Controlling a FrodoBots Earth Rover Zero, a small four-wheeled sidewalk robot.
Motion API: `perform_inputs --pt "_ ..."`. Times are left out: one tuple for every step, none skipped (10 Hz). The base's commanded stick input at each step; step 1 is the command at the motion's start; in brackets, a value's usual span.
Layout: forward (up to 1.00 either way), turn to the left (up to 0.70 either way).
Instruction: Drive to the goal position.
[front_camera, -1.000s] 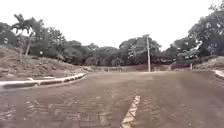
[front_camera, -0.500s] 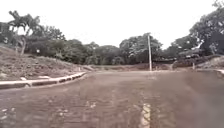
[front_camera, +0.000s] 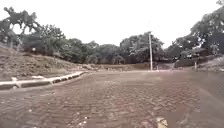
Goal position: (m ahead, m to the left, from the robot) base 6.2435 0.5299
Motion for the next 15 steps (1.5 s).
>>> perform_inputs --pt "1.00 0.00" --pt "1.00 0.00" --pt "1.00 0.00" --pt "1.00 0.00" --pt "1.00 0.00" --pt "1.00 0.00" --pt "1.00 0.00" --pt "1.00 0.00" --pt "1.00 0.00" --pt "1.00 0.00" --pt "1.00 0.00" --pt "1.00 0.00" --pt "1.00 0.00" --pt "1.00 0.00" --pt "1.00 0.00"
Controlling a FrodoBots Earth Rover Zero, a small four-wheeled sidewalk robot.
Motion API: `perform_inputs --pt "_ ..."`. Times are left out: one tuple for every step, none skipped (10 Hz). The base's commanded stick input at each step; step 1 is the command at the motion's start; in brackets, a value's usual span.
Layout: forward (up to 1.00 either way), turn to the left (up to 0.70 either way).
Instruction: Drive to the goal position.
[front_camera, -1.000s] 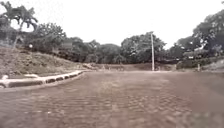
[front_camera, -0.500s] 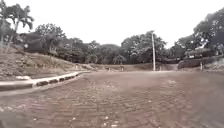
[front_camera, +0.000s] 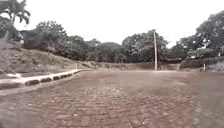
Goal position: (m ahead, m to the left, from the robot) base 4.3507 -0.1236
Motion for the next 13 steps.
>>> perform_inputs --pt "1.00 0.00" --pt "1.00 0.00" --pt "1.00 0.00" --pt "1.00 0.00" --pt "1.00 0.00" --pt "1.00 0.00" --pt "1.00 0.00" --pt "1.00 0.00" --pt "1.00 0.00" --pt "1.00 0.00" --pt "1.00 0.00" --pt "1.00 0.00" --pt "1.00 0.00"
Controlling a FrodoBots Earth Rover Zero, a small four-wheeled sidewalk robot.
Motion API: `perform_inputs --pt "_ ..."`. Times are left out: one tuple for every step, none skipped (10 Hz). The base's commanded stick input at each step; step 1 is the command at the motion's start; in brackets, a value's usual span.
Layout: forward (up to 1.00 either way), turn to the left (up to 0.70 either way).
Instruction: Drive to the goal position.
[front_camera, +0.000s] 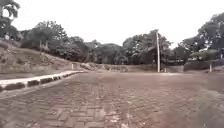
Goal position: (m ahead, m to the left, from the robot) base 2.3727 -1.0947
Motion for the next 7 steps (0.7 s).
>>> perform_inputs --pt "1.00 0.00" --pt "1.00 0.00" --pt "1.00 0.00" --pt "1.00 0.00" --pt "1.00 0.00" --pt "1.00 0.00" --pt "1.00 0.00"
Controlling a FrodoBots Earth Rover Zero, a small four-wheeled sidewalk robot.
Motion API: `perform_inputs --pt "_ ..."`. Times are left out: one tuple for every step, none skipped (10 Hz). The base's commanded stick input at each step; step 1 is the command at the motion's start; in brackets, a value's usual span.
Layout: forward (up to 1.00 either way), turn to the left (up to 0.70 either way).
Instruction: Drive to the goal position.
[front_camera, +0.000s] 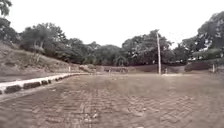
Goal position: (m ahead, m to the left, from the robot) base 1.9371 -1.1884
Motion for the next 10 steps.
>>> perform_inputs --pt "1.00 0.00" --pt "1.00 0.00" --pt "1.00 0.00" --pt "1.00 0.00" --pt "1.00 0.00" --pt "1.00 0.00" --pt "1.00 0.00" --pt "1.00 0.00" --pt "1.00 0.00" --pt "1.00 0.00"
